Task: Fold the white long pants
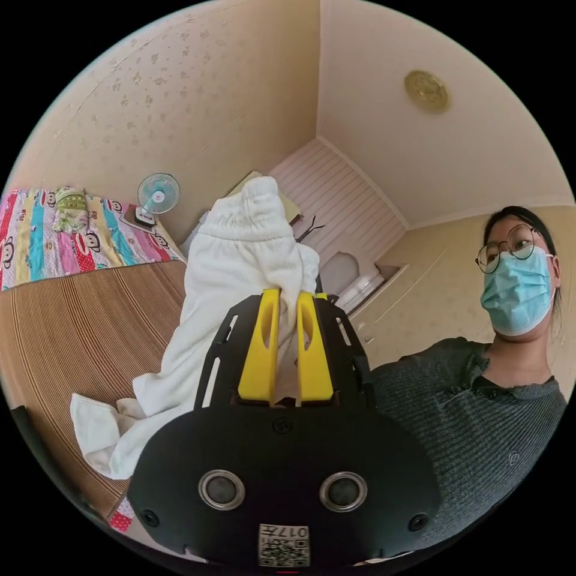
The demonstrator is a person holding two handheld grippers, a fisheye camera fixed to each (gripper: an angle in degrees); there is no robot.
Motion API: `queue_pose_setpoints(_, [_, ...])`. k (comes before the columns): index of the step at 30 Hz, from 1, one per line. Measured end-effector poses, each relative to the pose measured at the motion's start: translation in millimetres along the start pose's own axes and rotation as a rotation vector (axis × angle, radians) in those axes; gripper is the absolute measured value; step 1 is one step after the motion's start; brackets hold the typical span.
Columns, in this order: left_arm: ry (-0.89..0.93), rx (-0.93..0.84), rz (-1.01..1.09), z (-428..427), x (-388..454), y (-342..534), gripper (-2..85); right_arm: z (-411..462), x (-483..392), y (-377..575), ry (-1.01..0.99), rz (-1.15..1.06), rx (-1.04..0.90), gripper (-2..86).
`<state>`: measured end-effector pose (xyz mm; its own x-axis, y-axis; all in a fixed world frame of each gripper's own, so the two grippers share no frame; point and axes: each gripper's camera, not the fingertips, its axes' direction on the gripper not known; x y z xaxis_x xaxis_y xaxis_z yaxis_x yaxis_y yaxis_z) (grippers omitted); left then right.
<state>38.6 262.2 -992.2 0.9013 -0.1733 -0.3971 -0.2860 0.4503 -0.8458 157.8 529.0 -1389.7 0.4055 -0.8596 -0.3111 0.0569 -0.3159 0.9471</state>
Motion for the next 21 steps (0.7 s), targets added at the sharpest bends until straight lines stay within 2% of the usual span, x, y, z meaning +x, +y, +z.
queue_pose_setpoints(3, [-0.079, -0.04, 0.063, 9.2, 26.3, 6.3, 5.0, 12.1, -20.2, 2.5, 0.053, -0.035, -0.042, 15.0])
queue_pose_setpoints(6, [-0.009, 0.011, 0.078, -5.2, 37.3, 12.4, 4.7, 18.0, -49.1, 1.0, 0.063, -0.15, -0.1, 12.1])
queue_pose_setpoints(8, [0.04, 0.067, 0.08, -23.4, 41.8, 14.5, 4.7, 10.1, -71.0, 3.5, 0.029, -0.245, -0.078, 5.3])
queue_pose_setpoints(9, [0.043, 0.066, 0.092, -30.2, 47.9, 13.8, 4.8, 7.2, -77.1, 4.0, 0.025, -0.268, -0.068, 4.8])
queue_pose_setpoints(12, [-0.076, 0.081, 0.13, -44.6, 73.9, 12.9, 4.2, 7.9, -120.5, 0.9, 0.144, -0.411, -0.117, 2.8])
queue_pose_setpoints(13, [-0.138, 0.117, 0.134, -56.1, 81.7, 14.5, 3.9, 9.2, -141.2, -0.2, 0.238, -0.473, -0.144, 2.4])
queue_pose_setpoints(14, [-0.153, 0.137, 0.128, -63.3, 83.5, 15.4, 3.8, 4.8, -158.9, -1.2, 0.312, -0.517, -0.147, 2.1])
queue_pose_setpoints(18, [-0.118, 0.332, -0.04, -126.5, 64.8, 30.7, 3.5, -37.8, -185.2, -6.5, 0.378, -0.509, -0.064, 1.8])
queue_pose_setpoints(21, [-0.176, 0.38, -0.064, -154.4, 73.1, 28.0, 3.4, -77.5, -199.5, -9.3, 0.429, -0.504, 0.014, 2.0])
